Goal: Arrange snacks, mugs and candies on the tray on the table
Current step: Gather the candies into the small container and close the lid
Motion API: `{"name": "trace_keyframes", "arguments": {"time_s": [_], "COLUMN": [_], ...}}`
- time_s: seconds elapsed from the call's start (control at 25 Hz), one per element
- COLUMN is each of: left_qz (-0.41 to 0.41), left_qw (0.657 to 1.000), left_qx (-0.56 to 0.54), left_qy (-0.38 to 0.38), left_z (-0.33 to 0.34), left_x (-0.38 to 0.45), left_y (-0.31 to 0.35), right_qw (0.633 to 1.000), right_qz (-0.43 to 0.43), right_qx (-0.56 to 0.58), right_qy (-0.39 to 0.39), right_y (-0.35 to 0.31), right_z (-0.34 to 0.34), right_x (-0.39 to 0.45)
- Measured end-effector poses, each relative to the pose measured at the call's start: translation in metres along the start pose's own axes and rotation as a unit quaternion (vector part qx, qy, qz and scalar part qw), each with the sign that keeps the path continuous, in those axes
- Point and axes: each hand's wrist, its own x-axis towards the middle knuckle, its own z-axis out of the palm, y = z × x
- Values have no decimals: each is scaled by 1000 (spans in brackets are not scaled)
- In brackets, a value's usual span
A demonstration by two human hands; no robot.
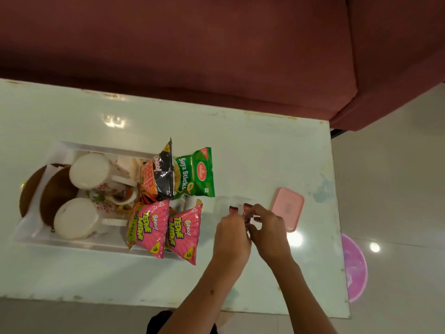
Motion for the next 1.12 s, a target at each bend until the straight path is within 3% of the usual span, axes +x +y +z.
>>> {"name": "trace_keyframes", "arguments": {"time_s": [0.16,0.24,0.32,0.4,0.48,0.6,0.68,0.88,1.0,1.12], "left_qz": [1,44,67,80,86,17,-37,-76,-100,-127], "left_qw": [999,993,988,990,993,994,995,987,976,965], "left_qx": [40,105,137,112,49,15,-4,-125,-178,-221], "left_qy": [5,-16,-37,-7,62,107,91,72,72,62], "left_z": [5,8,11,14,15,16,17,21,21,26], "left_x": [-6,-11,-16,-19,-22,-19,-14,-19,-30,-49], "left_y": [-7,-9,-11,-16,-21,-26,-28,-35,-44,-52], "right_qw": [987,965,953,967,965,946,933,935,931,953], "right_qz": [-50,-76,-81,-78,10,260,322,325,348,283], "right_qx": [-126,-248,-291,-220,-155,-144,-142,-103,14,38], "right_qy": [84,35,-11,104,214,128,80,95,109,100], "right_y": [-1,-2,-1,5,14,34,42,53,53,35], "right_z": [-5,-4,-3,-8,-16,-20,-17,-16,-27,-19], "right_x": [-3,-4,-6,-2,6,29,38,34,11,-28]}}
